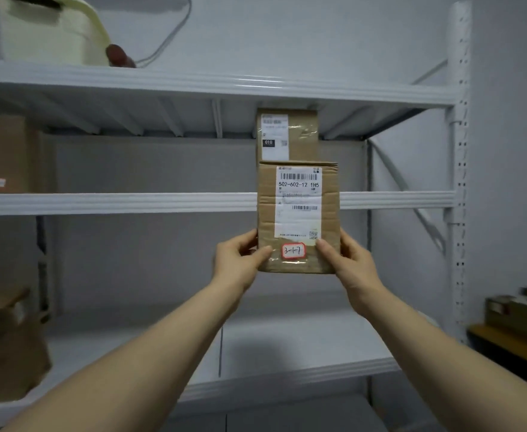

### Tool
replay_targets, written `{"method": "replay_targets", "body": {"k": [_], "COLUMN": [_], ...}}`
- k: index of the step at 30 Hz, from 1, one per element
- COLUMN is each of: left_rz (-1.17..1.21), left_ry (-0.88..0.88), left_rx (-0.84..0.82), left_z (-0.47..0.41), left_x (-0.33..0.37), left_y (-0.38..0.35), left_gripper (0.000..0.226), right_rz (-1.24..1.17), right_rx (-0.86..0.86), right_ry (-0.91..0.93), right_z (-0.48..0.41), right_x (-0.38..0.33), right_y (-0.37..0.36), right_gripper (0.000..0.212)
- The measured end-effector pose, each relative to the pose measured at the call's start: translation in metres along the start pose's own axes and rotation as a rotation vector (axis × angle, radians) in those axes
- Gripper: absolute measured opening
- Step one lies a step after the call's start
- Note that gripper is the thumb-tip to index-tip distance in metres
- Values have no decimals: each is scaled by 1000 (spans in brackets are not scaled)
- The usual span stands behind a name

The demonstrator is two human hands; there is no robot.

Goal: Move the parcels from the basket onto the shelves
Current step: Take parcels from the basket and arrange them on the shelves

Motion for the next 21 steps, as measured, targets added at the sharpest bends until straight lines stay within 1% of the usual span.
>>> {"method": "replay_targets", "body": {"k": [5,7,8,11,12,17,21], "left_rz": [17,44,46,-60,-114,-361,-445], "left_ry": [-46,-62,-69,-104,-126,-216,-262], "left_rx": [-152,-195,-200,-143,-117,49,152], "left_z": [-53,-71,-81,-112,-122,-175,-205], "left_x": [-5,-5,-5,-5,-5,-3,-3], "left_y": [-81,-108,-117,-124,-122,-100,-85], "left_gripper": [43,41,44,43,42,46,46], "right_rz": [84,93,98,133,144,186,176], "right_rx": [206,280,308,369,385,428,434], "right_ry": [90,113,116,119,122,145,139], "right_z": [-49,-71,-84,-119,-130,-174,-206], "right_x": [-9,-13,-15,-18,-17,-4,7], "right_y": [73,98,108,135,143,168,170], "right_gripper": [30,30,28,13,12,21,22]}}
Point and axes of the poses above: each hand's wrist, its own z-axis away from the middle knuckle, its own y-axis out of the back of the hand, x = y × z, the point moved 9 cm from there along -z, towards the middle knuckle, and after that the axes turned 13 degrees about z, right-handed, at the moved point
